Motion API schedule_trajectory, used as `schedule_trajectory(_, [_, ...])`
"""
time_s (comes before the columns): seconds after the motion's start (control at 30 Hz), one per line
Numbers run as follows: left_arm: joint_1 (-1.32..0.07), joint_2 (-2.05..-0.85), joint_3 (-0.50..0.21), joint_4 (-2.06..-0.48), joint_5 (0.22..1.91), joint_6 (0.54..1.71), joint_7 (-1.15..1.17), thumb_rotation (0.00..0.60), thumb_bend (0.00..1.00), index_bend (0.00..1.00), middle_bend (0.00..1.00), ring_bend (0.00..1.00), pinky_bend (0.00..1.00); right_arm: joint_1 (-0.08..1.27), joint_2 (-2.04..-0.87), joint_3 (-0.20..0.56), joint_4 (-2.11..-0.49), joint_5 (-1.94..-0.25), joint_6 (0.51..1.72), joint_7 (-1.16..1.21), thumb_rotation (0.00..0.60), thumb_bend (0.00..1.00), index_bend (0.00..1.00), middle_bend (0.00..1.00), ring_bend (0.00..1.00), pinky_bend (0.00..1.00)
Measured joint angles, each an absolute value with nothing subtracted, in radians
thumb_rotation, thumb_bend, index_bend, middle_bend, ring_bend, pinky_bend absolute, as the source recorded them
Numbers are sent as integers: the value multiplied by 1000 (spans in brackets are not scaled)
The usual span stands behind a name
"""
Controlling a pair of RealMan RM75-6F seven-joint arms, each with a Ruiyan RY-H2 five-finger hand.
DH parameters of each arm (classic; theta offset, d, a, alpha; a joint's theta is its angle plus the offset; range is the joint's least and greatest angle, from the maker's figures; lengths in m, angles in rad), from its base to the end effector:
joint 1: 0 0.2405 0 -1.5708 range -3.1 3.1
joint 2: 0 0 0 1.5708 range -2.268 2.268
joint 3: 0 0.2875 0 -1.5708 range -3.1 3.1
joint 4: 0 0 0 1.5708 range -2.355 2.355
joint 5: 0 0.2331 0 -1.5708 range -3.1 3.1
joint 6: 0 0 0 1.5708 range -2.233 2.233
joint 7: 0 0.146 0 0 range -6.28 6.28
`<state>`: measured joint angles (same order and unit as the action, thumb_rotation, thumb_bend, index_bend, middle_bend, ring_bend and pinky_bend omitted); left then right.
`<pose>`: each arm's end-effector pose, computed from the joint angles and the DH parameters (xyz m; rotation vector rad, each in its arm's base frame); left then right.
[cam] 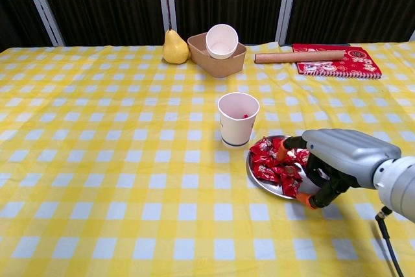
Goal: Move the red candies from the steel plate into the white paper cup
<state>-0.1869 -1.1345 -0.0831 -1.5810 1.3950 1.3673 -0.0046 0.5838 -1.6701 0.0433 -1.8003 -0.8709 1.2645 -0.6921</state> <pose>-0.3497 0.2311 0.1446 -1.3950 -0.9445 -0.8803 -0.1697 -0.2547 -0.0744 1.7614 -1.1861 0.7356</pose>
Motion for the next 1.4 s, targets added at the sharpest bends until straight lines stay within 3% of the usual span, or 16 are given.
schedule_trajectory(0.6, [-187, -1132, -84, -1584, 1389, 1363, -7, 600, 0, 0, 0, 0, 0, 594, -1703, 86, -1745, -829, 1231, -707, 600, 389, 263, 855, 921, 947])
schedule_trajectory(0.93, [-187, -1131, -85, -1586, 1388, 1361, -8, 600, 0, 0, 0, 0, 0, 598, -1705, 100, -1732, -809, 1221, -713, 600, 390, 397, 855, 921, 947])
schedule_trajectory(1.4, [-188, -1130, -85, -1588, 1386, 1359, -10, 600, 0, 0, 0, 0, 0, 599, -1698, 107, -1721, -796, 1214, -714, 600, 391, 397, 855, 921, 947])
